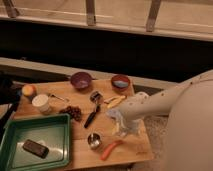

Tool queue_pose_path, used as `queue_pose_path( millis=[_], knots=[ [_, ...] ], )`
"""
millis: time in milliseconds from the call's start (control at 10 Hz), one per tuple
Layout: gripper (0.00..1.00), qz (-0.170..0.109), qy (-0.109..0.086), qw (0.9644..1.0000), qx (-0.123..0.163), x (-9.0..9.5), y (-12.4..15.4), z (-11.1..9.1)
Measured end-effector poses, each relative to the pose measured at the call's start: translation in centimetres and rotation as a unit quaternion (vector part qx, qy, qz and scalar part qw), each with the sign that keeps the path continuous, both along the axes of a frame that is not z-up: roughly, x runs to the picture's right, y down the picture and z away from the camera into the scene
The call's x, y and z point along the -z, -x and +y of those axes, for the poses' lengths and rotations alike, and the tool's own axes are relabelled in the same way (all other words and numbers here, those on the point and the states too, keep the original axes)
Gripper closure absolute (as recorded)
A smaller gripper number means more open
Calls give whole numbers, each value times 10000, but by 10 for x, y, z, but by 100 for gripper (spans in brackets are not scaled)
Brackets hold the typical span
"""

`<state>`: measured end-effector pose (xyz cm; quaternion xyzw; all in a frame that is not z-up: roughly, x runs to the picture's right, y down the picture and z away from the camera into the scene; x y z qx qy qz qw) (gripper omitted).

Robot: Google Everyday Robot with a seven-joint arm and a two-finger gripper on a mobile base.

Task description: Place pepper in purple bowl

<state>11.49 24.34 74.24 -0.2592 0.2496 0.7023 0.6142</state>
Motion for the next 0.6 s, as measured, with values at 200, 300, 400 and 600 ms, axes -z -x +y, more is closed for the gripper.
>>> queue_pose_path(
  millis=[200, 300, 400, 600],
  knots=[
    [20, -82, 224, 9997, 49, -16, 12, 18],
    [20, -122, 295, 9995, 60, -24, 17, 25],
    [20, -148, 376, 9992, 70, -26, 20, 30],
    [20, -189, 525, 9984, 109, -29, 26, 38]
  ],
)
